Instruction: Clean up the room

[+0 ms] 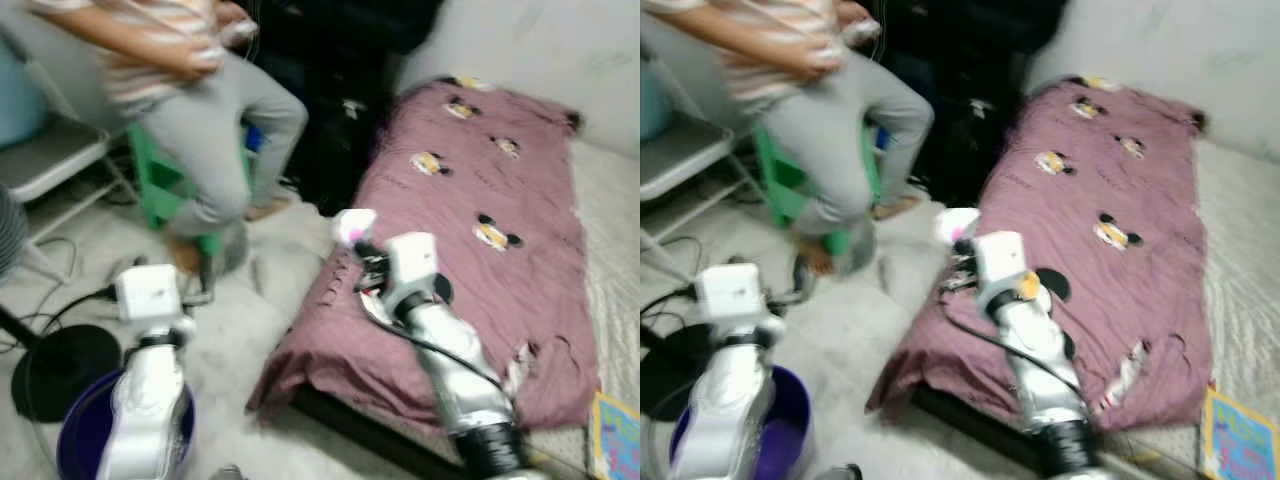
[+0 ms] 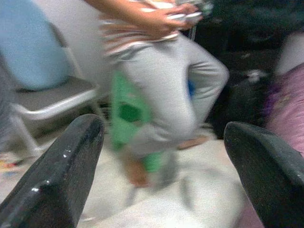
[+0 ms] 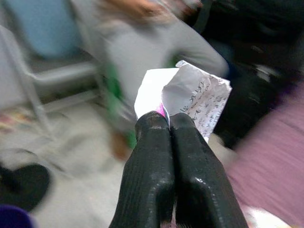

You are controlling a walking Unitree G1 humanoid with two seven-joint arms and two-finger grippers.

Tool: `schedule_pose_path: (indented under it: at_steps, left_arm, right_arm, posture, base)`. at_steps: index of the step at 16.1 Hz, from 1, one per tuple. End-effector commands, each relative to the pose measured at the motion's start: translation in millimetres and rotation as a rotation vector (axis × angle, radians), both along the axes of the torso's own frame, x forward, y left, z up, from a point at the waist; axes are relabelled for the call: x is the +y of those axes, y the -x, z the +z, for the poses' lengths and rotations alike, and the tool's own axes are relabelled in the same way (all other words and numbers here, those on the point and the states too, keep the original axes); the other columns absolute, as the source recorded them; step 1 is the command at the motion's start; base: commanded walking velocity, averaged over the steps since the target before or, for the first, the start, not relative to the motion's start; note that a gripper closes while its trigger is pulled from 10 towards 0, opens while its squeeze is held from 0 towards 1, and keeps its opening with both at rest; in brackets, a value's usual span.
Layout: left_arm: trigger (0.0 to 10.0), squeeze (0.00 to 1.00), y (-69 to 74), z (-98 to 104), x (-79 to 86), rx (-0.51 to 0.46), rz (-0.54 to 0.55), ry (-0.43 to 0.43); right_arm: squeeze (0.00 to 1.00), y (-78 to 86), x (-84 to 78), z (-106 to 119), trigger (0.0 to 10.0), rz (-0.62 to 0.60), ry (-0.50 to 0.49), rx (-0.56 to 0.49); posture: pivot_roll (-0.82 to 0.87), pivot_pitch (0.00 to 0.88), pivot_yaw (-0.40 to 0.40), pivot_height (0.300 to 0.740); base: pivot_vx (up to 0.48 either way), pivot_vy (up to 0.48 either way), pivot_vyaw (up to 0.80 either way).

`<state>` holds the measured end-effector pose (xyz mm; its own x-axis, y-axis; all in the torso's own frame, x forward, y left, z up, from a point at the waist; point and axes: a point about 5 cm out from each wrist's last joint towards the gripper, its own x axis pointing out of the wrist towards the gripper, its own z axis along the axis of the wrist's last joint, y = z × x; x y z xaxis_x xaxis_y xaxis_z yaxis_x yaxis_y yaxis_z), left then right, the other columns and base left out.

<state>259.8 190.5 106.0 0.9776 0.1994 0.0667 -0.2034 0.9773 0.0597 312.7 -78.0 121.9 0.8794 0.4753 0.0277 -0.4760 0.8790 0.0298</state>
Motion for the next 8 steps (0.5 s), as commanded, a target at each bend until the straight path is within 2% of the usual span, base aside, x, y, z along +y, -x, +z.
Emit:
schedule_pose_path:
  at_steps: [1, 4, 8]
  left_arm:
    - [10.0, 0.0, -1.3, 1.3, -11.3, -0.014, -0.028, 0.004]
    - [10.0, 0.0, -2.3, 3.0, -12.4, -0.028, -0.026, 0.002]
    - [10.0, 0.0, -4.1, 3.3, -12.5, -0.031, -0.027, 0.0]
  right_arm:
    - [0.0, -1.0, -5.5, -1.0, 10.0, -0.011, 0.013, -0.011]
    - [0.0, 1.0, -0.6, -0.9, 10.0, 0.01, 0.01, -0.025]
    - [0.0, 0.6, -4.1, -2.9, 10.0, 0.008, 0.017, -0.03]
  posture:
    - [0.0, 0.011, -0.113, 0.74]
    - [0.0, 0.006, -0.109, 0.74]
    - [-0.01, 0.01, -0.108, 0.74]
  base:
    - [0.0, 0.0, 0.8]
    - [0.0, 0.0, 0.8]
    - [0.0, 0.0, 0.8]
